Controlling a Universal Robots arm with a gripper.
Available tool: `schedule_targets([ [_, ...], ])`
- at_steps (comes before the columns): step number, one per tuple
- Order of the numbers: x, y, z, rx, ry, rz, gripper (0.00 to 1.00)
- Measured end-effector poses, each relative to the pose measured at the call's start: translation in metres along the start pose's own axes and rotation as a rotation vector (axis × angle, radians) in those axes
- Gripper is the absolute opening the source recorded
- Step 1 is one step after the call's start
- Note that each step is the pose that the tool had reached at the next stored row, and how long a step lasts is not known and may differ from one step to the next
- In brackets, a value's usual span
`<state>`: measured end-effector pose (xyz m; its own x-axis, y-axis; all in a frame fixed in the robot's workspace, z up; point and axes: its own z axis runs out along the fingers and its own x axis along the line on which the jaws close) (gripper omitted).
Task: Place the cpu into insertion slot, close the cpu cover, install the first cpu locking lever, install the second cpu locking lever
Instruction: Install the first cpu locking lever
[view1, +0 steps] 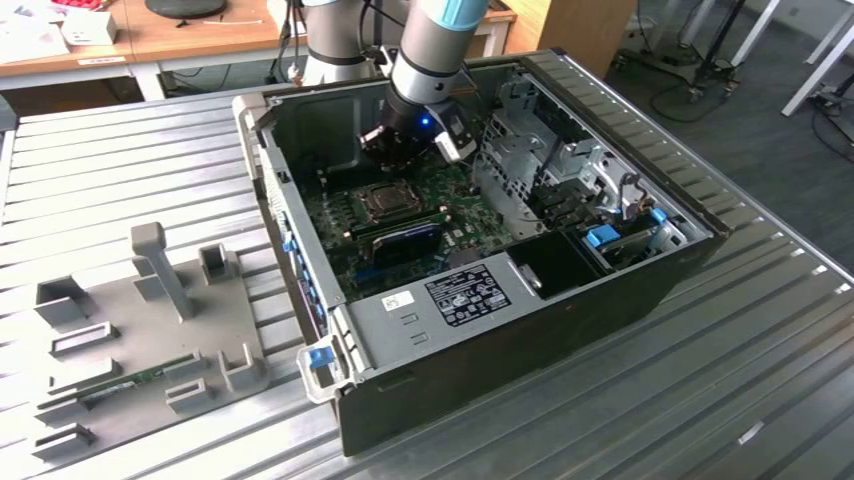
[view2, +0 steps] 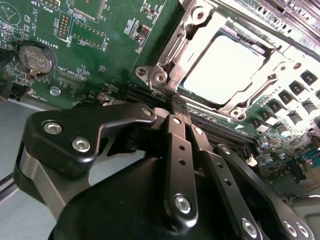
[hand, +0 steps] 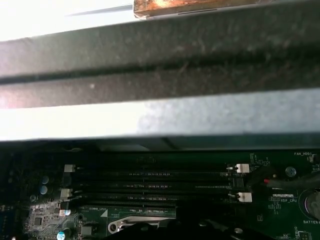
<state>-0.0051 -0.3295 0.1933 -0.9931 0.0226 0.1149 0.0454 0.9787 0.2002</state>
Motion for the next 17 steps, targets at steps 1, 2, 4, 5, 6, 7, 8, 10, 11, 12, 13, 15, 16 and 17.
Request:
schedule_targets([
  [1,0.0,0.0,0.0,-0.0001,0.0,0.0,0.1],
  [2,0.0,0.0,0.0,-0.0001,0.0,0.0,0.1],
  [4,0.0,0.0,0.0,0.0,0.0,0.0,0.1],
  [5,0.0,0.0,0.0,0.0,0.0,0.0,0.1],
  [6,0.0,0.0,0.0,-0.0003,0.0,0.0,0.1],
  [7,0.0,0.0,-0.0001,-0.0005,-0.0001,0.0,0.1],
  [8,0.0,0.0001,-0.0003,-0.0005,0.0,0.0,0.1],
  [10,0.0002,0.0002,-0.0012,-0.0005,-0.0001,0.0,0.1],
  [11,0.0002,0.0004,-0.0016,-0.0006,-0.0001,0.0,0.1],
  [12,0.0003,0.0005,-0.0023,-0.0005,0.0,0.0,0.1],
  [13,0.0004,0.0006,-0.003,-0.0005,0.0,0.0,0.1],
  [15,0.0006,0.001,-0.0046,-0.0005,0.0,0.0,0.1],
  [16,0.0007,0.0012,-0.0056,-0.0005,0.0,0.0,0.1],
  [17,0.0008,0.0014,-0.0067,-0.0006,-0.0001,0.0,0.1],
])
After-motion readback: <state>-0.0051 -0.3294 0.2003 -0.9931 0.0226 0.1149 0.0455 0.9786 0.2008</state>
